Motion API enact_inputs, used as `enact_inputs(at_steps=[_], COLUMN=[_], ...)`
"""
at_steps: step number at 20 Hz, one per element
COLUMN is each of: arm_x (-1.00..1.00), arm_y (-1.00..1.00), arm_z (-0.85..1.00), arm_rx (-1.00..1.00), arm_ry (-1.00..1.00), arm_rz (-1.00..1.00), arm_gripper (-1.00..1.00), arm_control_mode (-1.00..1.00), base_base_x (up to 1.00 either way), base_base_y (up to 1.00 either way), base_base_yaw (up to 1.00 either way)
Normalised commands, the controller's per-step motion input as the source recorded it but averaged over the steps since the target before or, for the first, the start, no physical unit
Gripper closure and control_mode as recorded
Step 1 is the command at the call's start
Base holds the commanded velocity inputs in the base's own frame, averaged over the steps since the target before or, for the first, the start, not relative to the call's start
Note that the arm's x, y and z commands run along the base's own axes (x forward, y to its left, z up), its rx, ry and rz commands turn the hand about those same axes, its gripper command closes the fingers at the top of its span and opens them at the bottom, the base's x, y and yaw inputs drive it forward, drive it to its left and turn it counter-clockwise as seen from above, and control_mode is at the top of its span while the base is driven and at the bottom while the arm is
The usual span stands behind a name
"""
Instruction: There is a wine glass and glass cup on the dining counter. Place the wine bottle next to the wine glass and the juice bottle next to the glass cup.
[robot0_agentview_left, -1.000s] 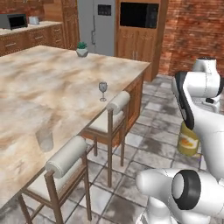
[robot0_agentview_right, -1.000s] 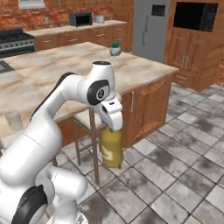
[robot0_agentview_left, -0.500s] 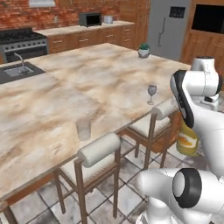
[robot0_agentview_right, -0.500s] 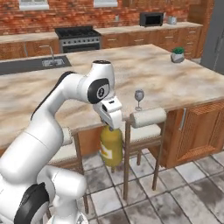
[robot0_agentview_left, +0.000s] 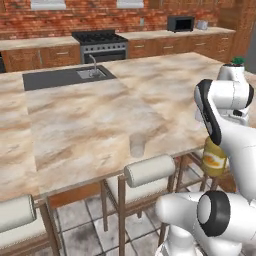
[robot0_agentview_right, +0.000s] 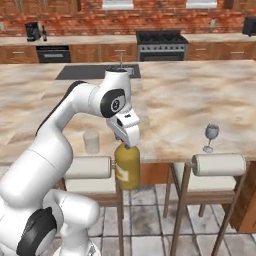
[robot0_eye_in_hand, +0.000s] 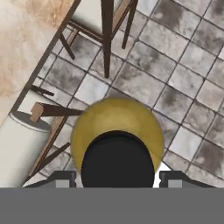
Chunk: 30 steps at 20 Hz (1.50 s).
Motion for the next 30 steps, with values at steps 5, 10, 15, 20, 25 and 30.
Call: enact_inputs(at_steps=[5, 10, 15, 20, 25, 30], arm_x=[0.00, 0.00, 0.00, 0.00, 0.00, 0.00], arm_y=[0.00, 0.00, 0.00, 0.00, 0.00, 0.00], arm_z=[0.00, 0.00, 0.00, 0.00, 0.00, 0.00], arm_rx=[0.00, 0.00, 0.00, 0.00, 0.00, 0.00], arm_ry=[0.00, 0.00, 0.00, 0.00, 0.00, 0.00], arm_rz=[0.00, 0.00, 0.00, 0.00, 0.00, 0.00], arm_gripper=[1.00, 1.00, 1.00, 1.00, 1.00, 1.00], arm_control_mode=[1.00, 1.00, 1.00, 1.00, 1.00, 1.00], base_base_x=[0.38, 0.16, 0.01, 0.10, 0.31, 0.39], base_base_y=[-0.19, -0.36, -0.50, -0.46, -0.38, -0.24], base_base_yaw=[0.53, 0.46, 0.27, 0.17, 0.14, 0.15])
